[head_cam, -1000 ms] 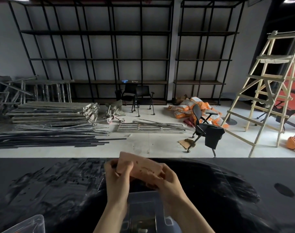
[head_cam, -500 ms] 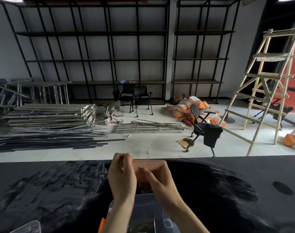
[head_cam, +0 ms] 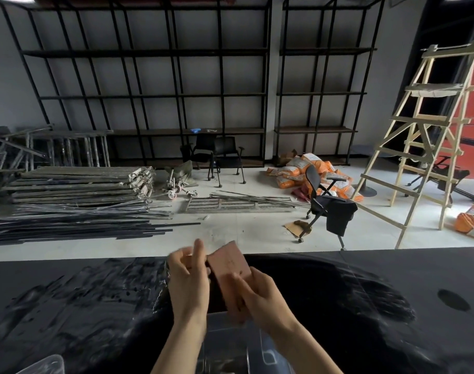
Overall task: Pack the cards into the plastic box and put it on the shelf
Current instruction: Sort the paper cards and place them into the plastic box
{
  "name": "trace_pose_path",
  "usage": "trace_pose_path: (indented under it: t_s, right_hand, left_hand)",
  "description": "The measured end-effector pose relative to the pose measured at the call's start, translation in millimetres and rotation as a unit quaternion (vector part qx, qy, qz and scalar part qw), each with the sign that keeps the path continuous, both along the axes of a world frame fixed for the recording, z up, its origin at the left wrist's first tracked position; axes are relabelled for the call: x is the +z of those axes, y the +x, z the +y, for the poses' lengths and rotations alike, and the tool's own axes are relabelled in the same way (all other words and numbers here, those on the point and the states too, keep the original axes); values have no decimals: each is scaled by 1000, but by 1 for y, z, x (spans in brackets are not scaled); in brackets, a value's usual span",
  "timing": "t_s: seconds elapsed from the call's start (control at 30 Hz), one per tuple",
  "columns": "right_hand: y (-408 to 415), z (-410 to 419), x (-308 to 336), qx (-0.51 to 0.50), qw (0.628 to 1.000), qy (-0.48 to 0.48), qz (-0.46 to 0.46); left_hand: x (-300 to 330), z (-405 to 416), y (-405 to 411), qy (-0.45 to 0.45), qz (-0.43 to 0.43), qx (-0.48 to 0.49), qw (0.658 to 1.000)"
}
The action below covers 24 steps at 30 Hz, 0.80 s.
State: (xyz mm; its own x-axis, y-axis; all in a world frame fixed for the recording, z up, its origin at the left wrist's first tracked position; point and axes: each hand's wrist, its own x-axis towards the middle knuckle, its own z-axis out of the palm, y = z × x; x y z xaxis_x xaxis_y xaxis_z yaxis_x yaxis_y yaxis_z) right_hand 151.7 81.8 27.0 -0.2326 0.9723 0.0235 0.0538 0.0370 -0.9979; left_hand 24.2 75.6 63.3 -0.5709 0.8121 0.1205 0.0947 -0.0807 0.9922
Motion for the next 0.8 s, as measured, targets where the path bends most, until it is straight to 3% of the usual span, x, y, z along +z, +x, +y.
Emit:
trace_pose_path:
  t_s: [0.07, 0.13, 0.3, 0.43, 0.57, 0.73, 0.8]
  right_hand:
    - [-11, -2, -3, -36, 997, -41, 63]
    - [-22, -6, -6, -57, 996, -45, 50]
    - [-4, -9, 4, -52, 994, -16, -92]
    - [-3, -8, 11, -51, 998, 6, -46]
    - [-4, -13, 1, -36, 996, 36, -77]
    - [9, -16, -3, -28, 994, 17, -101]
    - [15, -16, -4, -37, 986, 11, -164]
  left_hand:
    - [-8, -5, 15, -56, -78, -59, 994]
    - [-12, -7, 29, -56, -103, -86, 989]
    - [-19, 1, 20, -50, -76, -106, 990]
    - [-39, 2, 25, -50, -72, -111, 990]
    - [-39, 0, 40, -58, -110, -140, 982]
    - [-40, -8, 41, -112, -78, -200, 970]
    - [-42, -9, 39, -156, -56, -233, 958]
